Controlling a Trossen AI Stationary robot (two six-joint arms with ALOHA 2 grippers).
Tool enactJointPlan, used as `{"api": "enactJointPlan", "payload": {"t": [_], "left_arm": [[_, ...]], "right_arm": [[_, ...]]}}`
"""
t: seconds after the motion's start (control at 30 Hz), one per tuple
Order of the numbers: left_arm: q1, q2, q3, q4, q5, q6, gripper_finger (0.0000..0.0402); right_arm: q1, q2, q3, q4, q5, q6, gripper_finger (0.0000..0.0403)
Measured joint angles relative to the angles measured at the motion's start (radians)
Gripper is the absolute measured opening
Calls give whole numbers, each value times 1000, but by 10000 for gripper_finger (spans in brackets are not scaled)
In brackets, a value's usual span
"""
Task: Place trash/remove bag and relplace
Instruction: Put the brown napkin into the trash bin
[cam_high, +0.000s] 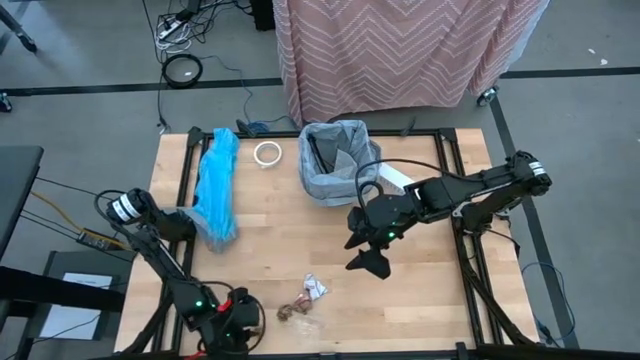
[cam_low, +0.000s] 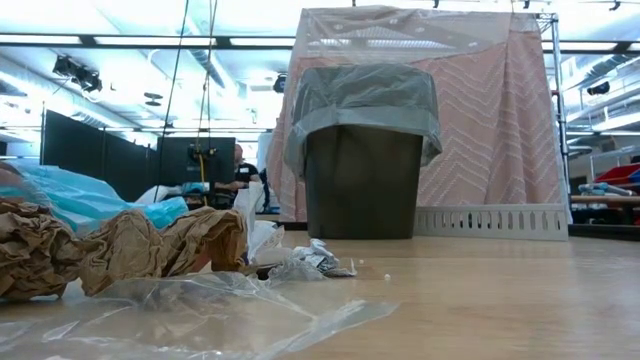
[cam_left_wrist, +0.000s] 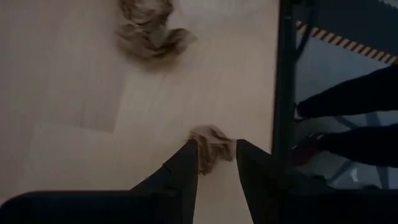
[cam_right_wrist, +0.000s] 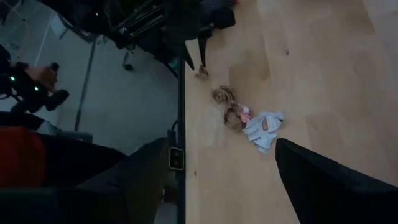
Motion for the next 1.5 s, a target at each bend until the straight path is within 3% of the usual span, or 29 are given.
{"api": "enactJointPlan", "payload": {"t": [0.13,0.3,0.67,0.93,1.2,1.5], "left_arm": [[-1,3,-17,-14,-14,24,118],[2,65,-17,108,19,93,117],[28,232,60,157,32,50,112],[78,209,64,162,52,45,10],[117,181,58,186,50,14,3],[142,49,57,109,-9,-4,1]], "right_arm": [[5,0,0,0,11,9,281],[12,0,0,1,7,23,278],[21,0,0,-8,7,9,277],[21,0,0,-22,41,-19,271],[18,0,0,-69,90,-49,246],[9,0,0,-164,173,-124,229]]}}
